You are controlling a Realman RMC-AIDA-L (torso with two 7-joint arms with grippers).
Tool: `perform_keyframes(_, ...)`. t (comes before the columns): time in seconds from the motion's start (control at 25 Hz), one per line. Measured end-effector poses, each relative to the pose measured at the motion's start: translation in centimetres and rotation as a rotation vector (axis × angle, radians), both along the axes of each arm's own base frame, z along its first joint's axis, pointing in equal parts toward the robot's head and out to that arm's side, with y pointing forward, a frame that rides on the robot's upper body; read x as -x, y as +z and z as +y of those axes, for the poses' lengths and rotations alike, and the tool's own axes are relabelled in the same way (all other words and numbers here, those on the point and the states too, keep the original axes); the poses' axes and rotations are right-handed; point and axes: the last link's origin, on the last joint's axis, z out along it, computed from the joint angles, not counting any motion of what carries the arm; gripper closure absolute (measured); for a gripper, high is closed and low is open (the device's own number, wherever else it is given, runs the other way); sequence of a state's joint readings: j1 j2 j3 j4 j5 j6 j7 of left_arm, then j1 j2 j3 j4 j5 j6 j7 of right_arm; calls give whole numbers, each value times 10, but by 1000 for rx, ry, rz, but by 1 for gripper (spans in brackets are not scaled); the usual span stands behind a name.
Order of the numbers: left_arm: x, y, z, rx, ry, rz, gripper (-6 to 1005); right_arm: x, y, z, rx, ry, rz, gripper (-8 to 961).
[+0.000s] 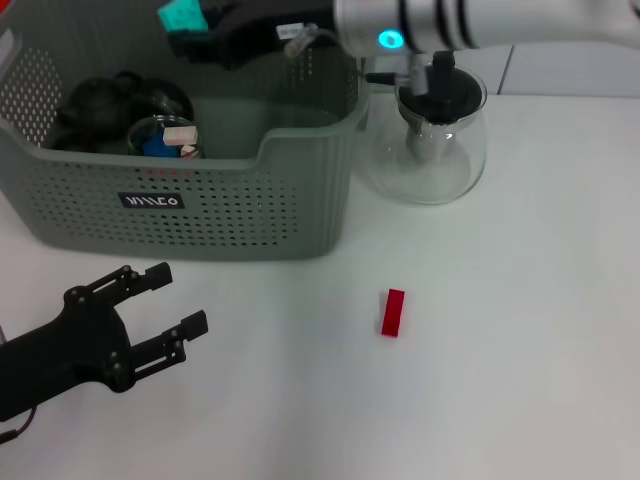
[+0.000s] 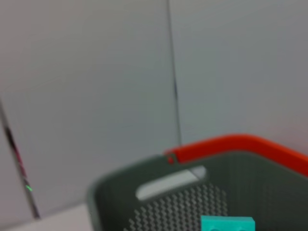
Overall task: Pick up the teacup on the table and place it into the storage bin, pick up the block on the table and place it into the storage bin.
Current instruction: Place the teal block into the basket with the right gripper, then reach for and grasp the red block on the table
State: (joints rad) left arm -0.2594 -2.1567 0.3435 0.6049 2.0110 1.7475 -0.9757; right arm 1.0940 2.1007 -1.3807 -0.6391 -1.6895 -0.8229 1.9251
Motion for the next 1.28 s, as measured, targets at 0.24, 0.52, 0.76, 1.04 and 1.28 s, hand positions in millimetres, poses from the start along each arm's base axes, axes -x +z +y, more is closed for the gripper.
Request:
perform_keyframes(0.24,-1,-1,0,1,-2,-2,248,13,-12,10,-46,-5,-82,496)
perform_keyframes(0.52,0,-1,-1,1,4,-2,247,9,21,8,-84,-2,45,389)
perform_keyframes(0.76,0,0,-1,-3,5,-3,247,-33,84,-38,-107,116,307,213)
perform_keyframes(1.04,1,2,1,-9,5,-1,247,-144,111,-118,-8,200,200,67)
perform_keyframes(1.28,4,2,3,-17,22,14,248,-206,89,-151,35,117,61,70)
